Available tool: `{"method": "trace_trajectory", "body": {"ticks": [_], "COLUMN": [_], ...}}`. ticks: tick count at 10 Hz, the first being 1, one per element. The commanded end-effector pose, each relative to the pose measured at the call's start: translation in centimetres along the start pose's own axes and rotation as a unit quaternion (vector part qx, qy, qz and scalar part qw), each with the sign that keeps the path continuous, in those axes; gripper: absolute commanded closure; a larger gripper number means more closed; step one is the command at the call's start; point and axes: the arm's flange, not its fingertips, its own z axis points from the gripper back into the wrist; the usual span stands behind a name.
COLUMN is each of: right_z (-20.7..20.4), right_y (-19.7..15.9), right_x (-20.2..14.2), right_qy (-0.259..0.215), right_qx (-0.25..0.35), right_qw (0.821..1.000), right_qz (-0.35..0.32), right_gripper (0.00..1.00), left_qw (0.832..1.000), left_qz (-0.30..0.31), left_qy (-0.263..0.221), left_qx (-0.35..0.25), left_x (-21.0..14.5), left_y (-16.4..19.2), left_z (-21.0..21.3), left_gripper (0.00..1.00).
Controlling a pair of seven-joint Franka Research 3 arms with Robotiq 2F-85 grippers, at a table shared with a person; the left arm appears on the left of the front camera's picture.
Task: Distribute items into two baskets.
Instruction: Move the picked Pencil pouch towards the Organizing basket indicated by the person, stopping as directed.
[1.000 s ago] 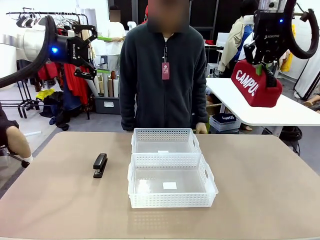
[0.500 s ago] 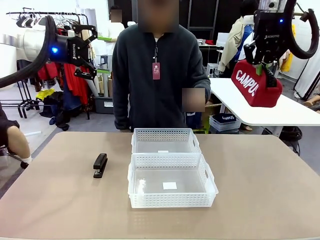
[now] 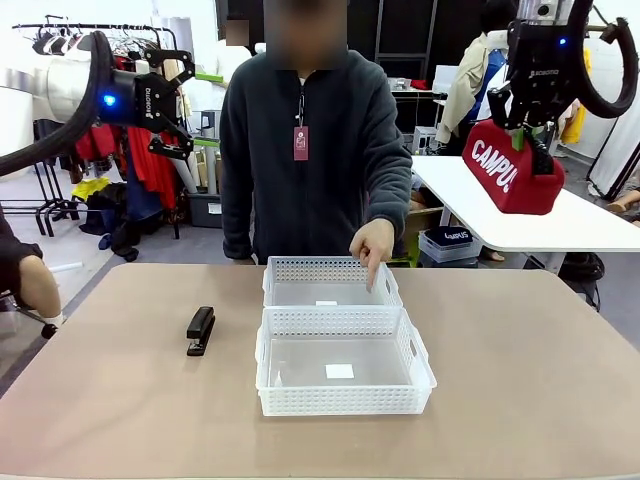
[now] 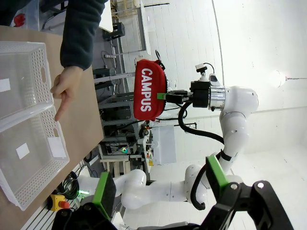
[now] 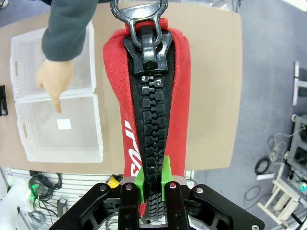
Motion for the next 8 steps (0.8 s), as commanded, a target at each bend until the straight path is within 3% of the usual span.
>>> {"method": "trace_trajectory", "body": {"ticks": [1,7,8], "right_z": [0.2,0.0,0.5], "right_y": [-0.1,0.0,0.9], "right_x": [-0.3,0.0,-0.9], "right_qy": [-0.002,0.0,-0.016], "right_qx": [-0.004,0.0,0.012], "right_qw": [1.0,1.0,0.999], "right_qz": [-0.003,0.0,0.043], "right_gripper": [1.0,1.0,1.0], "left_qw": [1.0,1.0,1.0], "left_qz": [-0.001,-0.001,-0.001], "left_qy": [0.0,0.0,0.0], "left_qx": [0.0,0.0,0.0], "left_x": [-0.1,-0.1,-0.1], "left_y": [-0.1,-0.1,-0.1], "left_z": [0.1,0.1,0.1], "left_gripper": [0.0,0.0,0.0]}}
